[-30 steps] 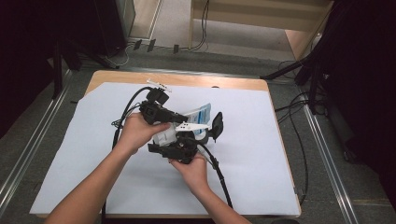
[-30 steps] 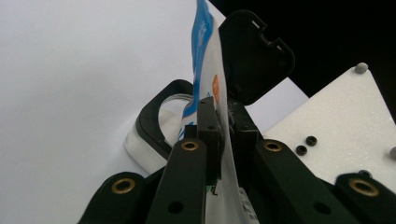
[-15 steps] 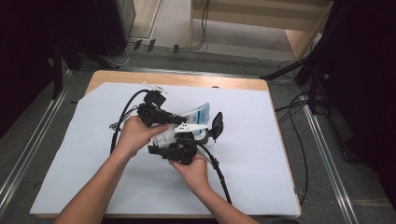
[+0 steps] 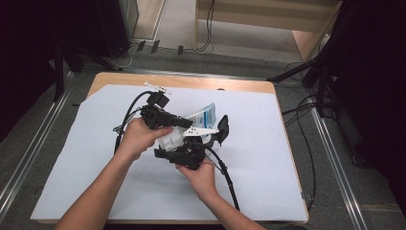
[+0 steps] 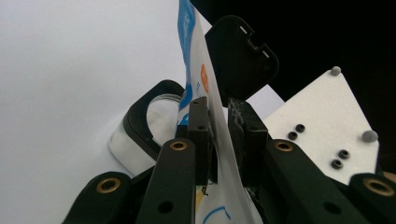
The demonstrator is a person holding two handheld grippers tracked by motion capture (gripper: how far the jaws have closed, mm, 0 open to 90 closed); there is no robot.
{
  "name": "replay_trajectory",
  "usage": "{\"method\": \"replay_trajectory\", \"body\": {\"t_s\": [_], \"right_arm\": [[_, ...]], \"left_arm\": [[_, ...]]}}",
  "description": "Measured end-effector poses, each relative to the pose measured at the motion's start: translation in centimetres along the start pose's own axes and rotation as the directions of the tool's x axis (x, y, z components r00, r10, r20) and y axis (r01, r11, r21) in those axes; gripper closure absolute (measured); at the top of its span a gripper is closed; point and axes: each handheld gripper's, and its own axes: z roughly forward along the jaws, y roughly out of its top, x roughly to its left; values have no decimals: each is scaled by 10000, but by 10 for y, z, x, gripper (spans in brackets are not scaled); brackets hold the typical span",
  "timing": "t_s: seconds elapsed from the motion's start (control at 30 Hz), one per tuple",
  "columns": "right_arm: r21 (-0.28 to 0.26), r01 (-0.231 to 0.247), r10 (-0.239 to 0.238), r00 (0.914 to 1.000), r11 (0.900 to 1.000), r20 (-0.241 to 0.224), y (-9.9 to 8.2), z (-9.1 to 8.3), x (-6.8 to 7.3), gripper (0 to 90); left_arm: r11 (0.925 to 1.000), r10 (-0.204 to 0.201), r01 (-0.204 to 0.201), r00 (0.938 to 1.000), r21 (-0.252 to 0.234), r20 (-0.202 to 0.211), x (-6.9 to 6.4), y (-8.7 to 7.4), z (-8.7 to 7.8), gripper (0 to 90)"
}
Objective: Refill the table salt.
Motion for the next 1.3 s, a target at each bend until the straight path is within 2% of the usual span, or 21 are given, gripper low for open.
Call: {"method": "replay_trajectory", "body": {"t_s": [0.17,0.33,0.53,0.7,0.8,1.0,1.3], "right_arm": [[-67,-17,17,10000,10000,-72,0,-1,-2,668],[-124,38,-40,9999,9999,-143,0,-1,-1,674],[-50,-151,150,9996,9999,-240,0,1,-2,676],[62,-67,67,10000,10000,-66,0,3,-3,666],[81,18,-19,10000,10000,86,-1,4,-3,640],[123,-7,6,10000,9999,19,0,5,-1,661],[-82,-343,340,9988,9994,-343,3,8,0,657]], "left_arm": [[10000,64,-64,10000,-4,-29,-2,0,-4,810],[9998,165,-167,9997,-78,-178,-5,-1,-6,856],[9999,156,-155,9992,35,-369,-6,0,-4,876],[9998,167,-164,9988,76,-462,-6,0,-2,877],[9998,126,-118,9977,130,-665,-6,-1,-3,877],[9996,160,-140,9959,238,-888,-6,-1,-3,866],[9994,110,-73,9941,339,-1083,-6,3,-1,867]]}}
